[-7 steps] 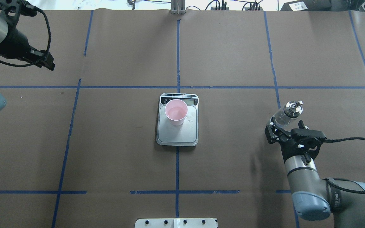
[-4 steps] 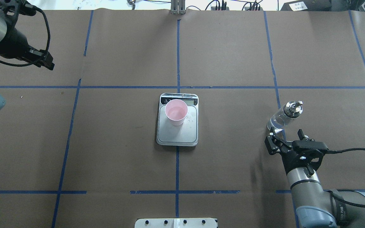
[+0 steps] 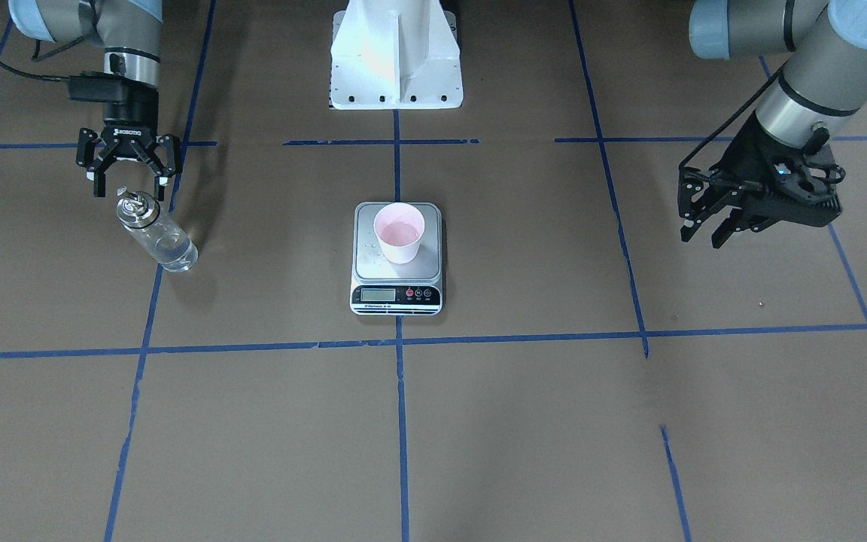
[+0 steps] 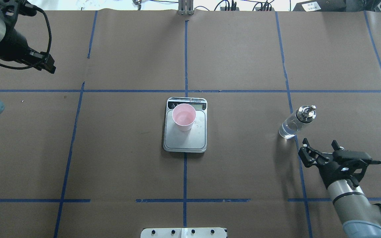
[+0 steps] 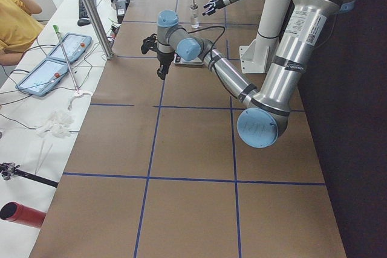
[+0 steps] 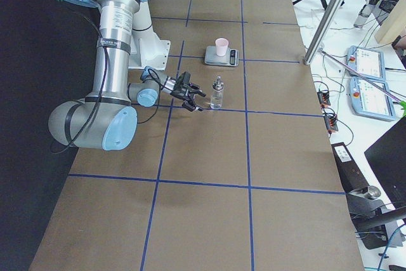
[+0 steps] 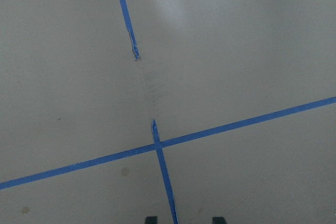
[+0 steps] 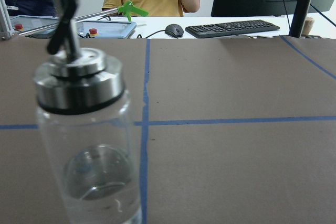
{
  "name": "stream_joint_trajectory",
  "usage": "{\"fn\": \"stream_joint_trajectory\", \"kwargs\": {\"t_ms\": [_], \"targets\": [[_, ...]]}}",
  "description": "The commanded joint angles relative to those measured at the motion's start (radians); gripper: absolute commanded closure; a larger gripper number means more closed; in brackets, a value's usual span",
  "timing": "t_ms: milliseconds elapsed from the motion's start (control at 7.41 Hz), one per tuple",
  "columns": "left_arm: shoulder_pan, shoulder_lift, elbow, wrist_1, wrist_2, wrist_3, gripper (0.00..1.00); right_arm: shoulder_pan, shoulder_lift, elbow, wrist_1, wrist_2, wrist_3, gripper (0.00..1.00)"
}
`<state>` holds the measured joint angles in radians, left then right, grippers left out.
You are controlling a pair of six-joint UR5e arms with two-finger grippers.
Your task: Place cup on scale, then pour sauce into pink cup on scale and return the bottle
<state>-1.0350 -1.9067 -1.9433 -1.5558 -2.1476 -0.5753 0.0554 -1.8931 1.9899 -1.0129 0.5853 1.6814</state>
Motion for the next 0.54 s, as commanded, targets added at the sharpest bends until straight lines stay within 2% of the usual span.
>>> {"fn": "stream_joint_trajectory", "kwargs": {"t_ms": [0, 270, 405], "targets": [[0.000, 0.000, 0.003, 0.000, 0.000, 0.005, 0.54, 0.004, -0.079, -0.029, 0.140, 0.037, -0.012, 0.00], [-0.026, 0.001, 0.010, 0.002, -0.002, 0.072, 0.54, 0.033, -0.096, -0.034, 0.158, 0.097, -0.084, 0.00], [-0.048, 0.021, 0.012, 0.000, -0.003, 0.092, 0.54, 0.105, -0.096, -0.040, 0.233, 0.199, -0.156, 0.00]]}}
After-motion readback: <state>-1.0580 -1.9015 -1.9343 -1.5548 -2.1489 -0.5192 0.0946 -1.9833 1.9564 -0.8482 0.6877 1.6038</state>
